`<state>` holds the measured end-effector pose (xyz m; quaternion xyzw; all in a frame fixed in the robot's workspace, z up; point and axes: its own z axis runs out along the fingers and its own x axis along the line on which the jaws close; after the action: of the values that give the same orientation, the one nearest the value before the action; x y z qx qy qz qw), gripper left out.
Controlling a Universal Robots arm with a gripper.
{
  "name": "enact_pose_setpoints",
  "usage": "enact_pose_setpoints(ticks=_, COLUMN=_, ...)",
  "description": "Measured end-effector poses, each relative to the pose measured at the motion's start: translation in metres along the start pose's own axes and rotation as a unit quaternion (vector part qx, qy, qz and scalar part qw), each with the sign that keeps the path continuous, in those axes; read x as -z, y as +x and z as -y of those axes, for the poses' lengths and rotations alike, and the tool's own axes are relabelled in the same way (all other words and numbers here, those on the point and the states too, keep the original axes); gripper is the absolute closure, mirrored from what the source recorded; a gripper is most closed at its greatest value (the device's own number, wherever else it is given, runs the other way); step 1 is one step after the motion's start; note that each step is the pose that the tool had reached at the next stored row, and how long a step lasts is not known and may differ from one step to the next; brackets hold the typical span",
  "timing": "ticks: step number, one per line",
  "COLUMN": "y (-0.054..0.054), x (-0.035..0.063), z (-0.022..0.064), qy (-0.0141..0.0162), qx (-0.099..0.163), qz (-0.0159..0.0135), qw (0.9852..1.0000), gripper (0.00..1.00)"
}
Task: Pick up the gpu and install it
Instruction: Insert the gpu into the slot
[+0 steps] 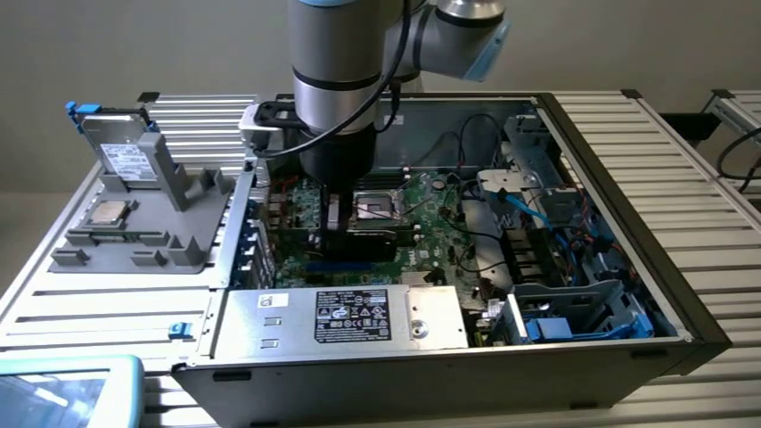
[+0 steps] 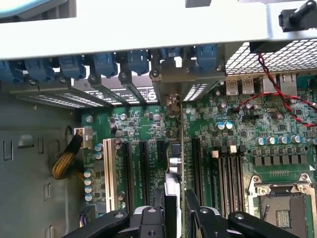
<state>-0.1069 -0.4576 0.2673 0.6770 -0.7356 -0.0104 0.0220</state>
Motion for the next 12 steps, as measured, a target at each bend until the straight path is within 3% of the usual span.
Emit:
enact_pose_setpoints(ticks=1, y=0.000, x=0.0000, z=0.0000, qy=-0.0006, qx=-0.001, qz=0.0069, qw=1.0000, gripper=0.73)
enact_pose_setpoints(ticks=2, y=0.004, x=-0.0001, z=0.0002, qy=-0.0011, qx=-0.001, qz=0.0091, qw=1.0000, gripper=0.73)
enact_pose_setpoints(ticks=3, y=0.004, x=-0.0001, z=0.0003, qy=-0.0047, qx=-0.001, qz=0.0088, qw=0.9999, gripper=0.73)
enact_pose_setpoints(ticks=4, y=0.004, x=0.0004, z=0.0042, qy=-0.0160, qx=-0.001, qz=0.0078, qw=0.9998, gripper=0.73)
enact_pose_setpoints(ticks=5, y=0.004, x=0.0011, z=0.0125, qy=-0.0430, qx=-0.001, qz=0.0055, qw=0.9991, gripper=0.73)
enact_pose_setpoints(ticks=8, y=0.004, x=0.0011, z=0.0125, qy=-0.0424, qx=0.000, qz=0.0055, qw=0.9991, gripper=0.73)
enact_pose_setpoints(ticks=10, y=0.004, x=0.0011, z=0.0125, qy=-0.0336, qx=0.003, qz=0.0041, qw=0.9994, gripper=0.73)
enact_pose_setpoints(ticks=12, y=0.004, x=0.0011, z=0.0125, qy=-0.0280, qx=0.006, qz=0.0026, qw=0.9996, gripper=0.73)
